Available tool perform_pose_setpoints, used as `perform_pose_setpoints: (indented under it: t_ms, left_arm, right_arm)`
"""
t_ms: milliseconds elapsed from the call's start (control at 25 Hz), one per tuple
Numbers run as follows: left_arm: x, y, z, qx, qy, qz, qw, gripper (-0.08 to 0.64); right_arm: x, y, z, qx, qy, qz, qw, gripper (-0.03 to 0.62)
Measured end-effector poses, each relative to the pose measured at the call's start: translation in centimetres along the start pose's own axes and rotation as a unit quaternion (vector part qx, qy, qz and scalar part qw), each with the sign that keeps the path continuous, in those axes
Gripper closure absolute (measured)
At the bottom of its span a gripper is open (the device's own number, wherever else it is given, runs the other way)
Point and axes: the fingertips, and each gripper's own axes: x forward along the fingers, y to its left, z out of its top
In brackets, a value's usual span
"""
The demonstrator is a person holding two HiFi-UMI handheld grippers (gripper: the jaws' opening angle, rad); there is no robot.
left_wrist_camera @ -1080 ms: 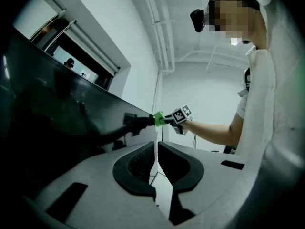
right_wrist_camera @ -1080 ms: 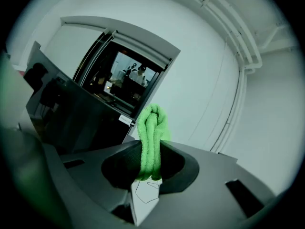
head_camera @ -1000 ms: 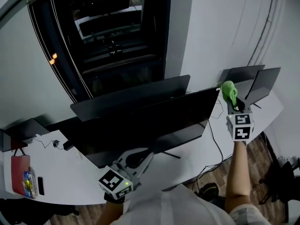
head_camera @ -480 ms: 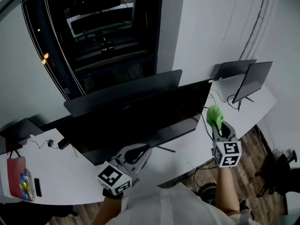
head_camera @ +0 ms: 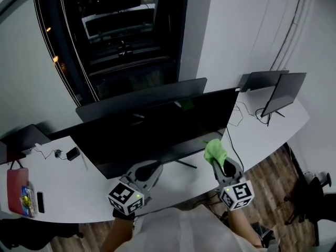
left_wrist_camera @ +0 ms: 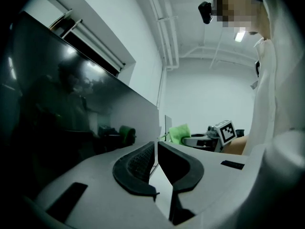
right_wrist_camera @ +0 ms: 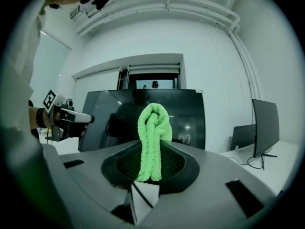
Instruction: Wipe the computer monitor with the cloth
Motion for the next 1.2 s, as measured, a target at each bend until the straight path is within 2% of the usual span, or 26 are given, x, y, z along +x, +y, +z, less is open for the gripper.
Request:
perform_pose_setpoints:
  t_ms: [200,360,680,960,1200]
  left_arm:
    - [-2.3,0.4,-1.2,-0.005,0.009,0.031,0.9995,0.526]
    - [-5.0,1.2,-1.9,-0.013,0.014,0.061,0.9980,0.526]
    - [-8.0,2.3,-1.9,-0.012,0.016,0.098,0.9950,0.526]
    - [-8.9,2.2,-2.2,-0.014,0.023,0.098,0.9949,0.526]
    - [-7.8,1.9,-2.2,-0.013,0.025,0.084,0.9961,0.526]
  right_arm:
    - [0.8,5.9,0.2,-0.002,-0.008,0.090,0.996,0.522]
    - [1.4,8.9,0.2,-0.009,-0.006,0.133,0.991,0.522]
    - [2.8,11.6,1.1,-0.019,-0.017,0.171,0.985,0.522]
    - [3.5,12.6,1.0,-0.023,-0.015,0.180,0.983,0.522]
    - [3.4,12.4,-0.3,-0.023,-0.004,0.176,0.984,0.522]
